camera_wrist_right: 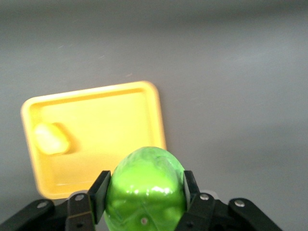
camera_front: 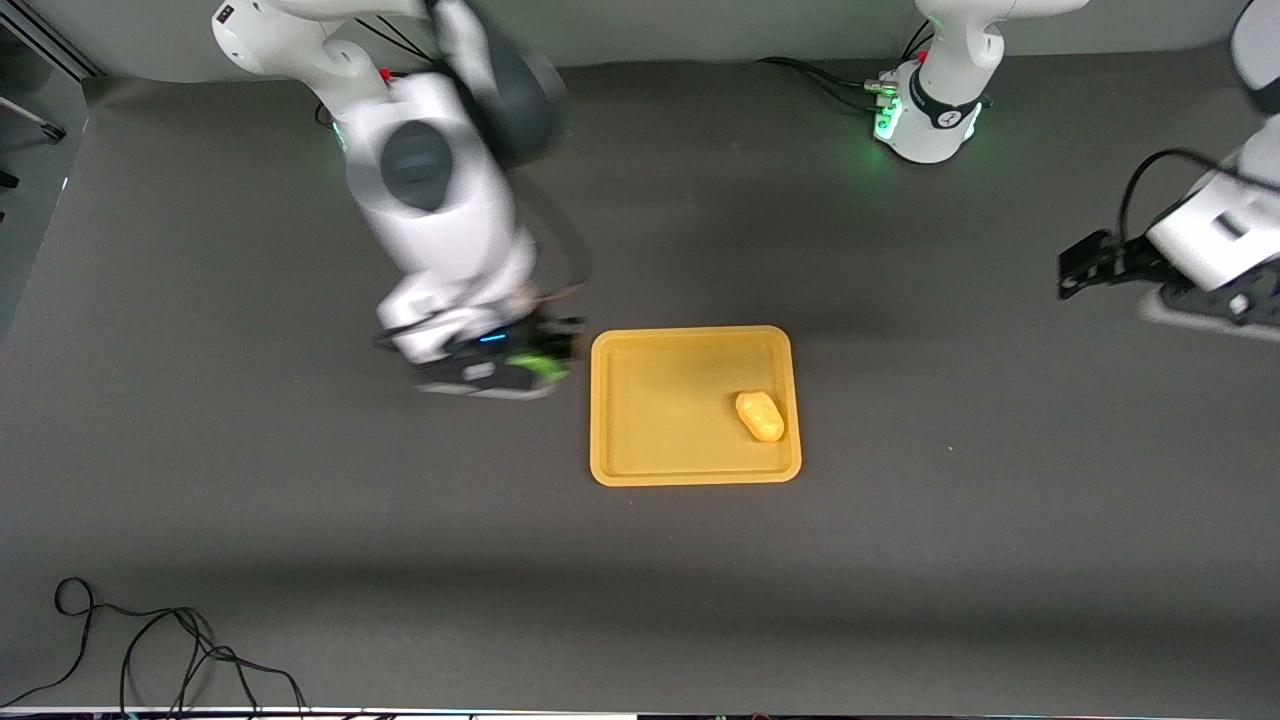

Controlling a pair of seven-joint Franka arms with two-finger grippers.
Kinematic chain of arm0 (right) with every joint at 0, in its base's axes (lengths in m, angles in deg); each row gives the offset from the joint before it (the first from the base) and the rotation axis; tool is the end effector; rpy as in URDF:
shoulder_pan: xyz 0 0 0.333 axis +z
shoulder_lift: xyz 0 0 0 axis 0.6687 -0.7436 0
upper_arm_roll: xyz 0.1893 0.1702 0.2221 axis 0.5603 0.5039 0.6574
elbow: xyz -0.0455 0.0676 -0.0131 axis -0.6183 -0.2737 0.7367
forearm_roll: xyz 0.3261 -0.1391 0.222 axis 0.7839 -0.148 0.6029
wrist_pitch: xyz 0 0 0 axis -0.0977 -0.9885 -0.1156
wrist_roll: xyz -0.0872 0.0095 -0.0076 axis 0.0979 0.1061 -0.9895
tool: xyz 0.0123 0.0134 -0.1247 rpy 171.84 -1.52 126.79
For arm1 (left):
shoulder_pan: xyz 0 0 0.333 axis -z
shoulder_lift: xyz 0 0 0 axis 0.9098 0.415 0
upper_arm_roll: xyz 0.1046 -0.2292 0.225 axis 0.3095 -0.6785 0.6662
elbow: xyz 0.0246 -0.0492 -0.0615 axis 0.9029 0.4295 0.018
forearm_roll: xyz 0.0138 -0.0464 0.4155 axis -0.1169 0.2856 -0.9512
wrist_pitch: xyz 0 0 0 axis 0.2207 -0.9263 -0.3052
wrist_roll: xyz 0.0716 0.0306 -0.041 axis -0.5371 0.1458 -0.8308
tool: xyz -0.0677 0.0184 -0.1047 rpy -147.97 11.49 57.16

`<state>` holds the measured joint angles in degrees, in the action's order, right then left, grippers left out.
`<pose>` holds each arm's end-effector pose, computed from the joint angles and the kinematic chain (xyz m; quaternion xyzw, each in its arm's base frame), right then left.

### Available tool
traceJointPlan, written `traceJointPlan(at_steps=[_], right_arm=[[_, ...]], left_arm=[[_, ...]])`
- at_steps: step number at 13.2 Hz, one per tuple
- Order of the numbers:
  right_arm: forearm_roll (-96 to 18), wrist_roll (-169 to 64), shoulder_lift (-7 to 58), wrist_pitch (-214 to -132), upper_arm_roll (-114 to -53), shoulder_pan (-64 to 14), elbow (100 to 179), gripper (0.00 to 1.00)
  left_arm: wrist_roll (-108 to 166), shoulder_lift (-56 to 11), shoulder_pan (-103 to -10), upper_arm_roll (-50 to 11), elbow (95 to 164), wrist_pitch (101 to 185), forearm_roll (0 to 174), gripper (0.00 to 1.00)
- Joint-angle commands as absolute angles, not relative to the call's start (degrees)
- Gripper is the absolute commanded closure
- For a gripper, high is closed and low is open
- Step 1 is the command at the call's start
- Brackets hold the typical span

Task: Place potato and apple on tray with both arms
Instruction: 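Lower the green apple onto the tray beside the potato, open right gripper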

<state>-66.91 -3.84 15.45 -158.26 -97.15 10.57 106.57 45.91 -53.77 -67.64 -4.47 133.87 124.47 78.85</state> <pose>0.5875 0.4843 0.4740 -0.9969 0.0738 -0.0277 0.0034 0.5548 -0.0112 0.5751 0.9954 -0.0955 -0.0009 0.0028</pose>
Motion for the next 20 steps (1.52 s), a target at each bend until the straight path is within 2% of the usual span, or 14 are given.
traceJointPlan(at_steps=[1,3,6,10,13,14,15,16,18,20], right_arm=[[-65.67,3.83,5.23,-158.15,-96.09,12.52,94.51,0.67],[-65.93,5.26,2.33,-162.45,-93.45,12.79,95.2,0.67],[-66.1,5.44,-3.73,-168.26,-93.35,12.79,95.64,0.67],[-66.37,5.17,-5.33,-183.44,-93.26,12.7,105.03,0.67],[-66.46,5.17,-8.31,-186.29,-93.35,12.7,105.48,0.66],[-66.37,5.26,-9.02,-186.47,-93.35,12.7,105.48,0.62],[-66.37,5.26,-9.28,-186.47,-93.35,12.62,105.4,0.42],[-66.2,5.61,-9.29,-186.47,-93.35,12.18,105.31,0.0],[-66.02,5.43,-7.28,-185.33,-93.52,12.17,104.52,0.0],[-66.19,5.35,-1.14,-178.25,-93.88,12.26,104.26,0.0]], left_arm=[[46.85,-55.78,-68.29,-5.07,137.06,124.89,78.93,0.0],[46.85,-57.44,-68.21,-5.07,139.07,124.61,78.84,0.01],[46.85,-57.2,-68.21,-5.07,139.52,124.97,78.84,0.0],[47.73,-54.47,-68.38,-4.98,135.66,122.34,78.75,0.0],[47.73,-54.12,-68.38,-4.98,135.65,122.24,78.58,0.0],[47.64,-54.03,-68.38,-4.98,135.66,122.24,78.58,0.0],[47.64,-54.03,-68.38,-4.98,135.66,122.24,78.58,0.0],[47.64,-53.94,-68.38,-4.98,135.66,122.24,78.58,0.0],[47.64,-53.5,-68.29,-4.98,135.74,122.16,78.4,0.0],[47.64,-53.5,-68.38,-4.98,135.74,122.42,78.4,0.0]])
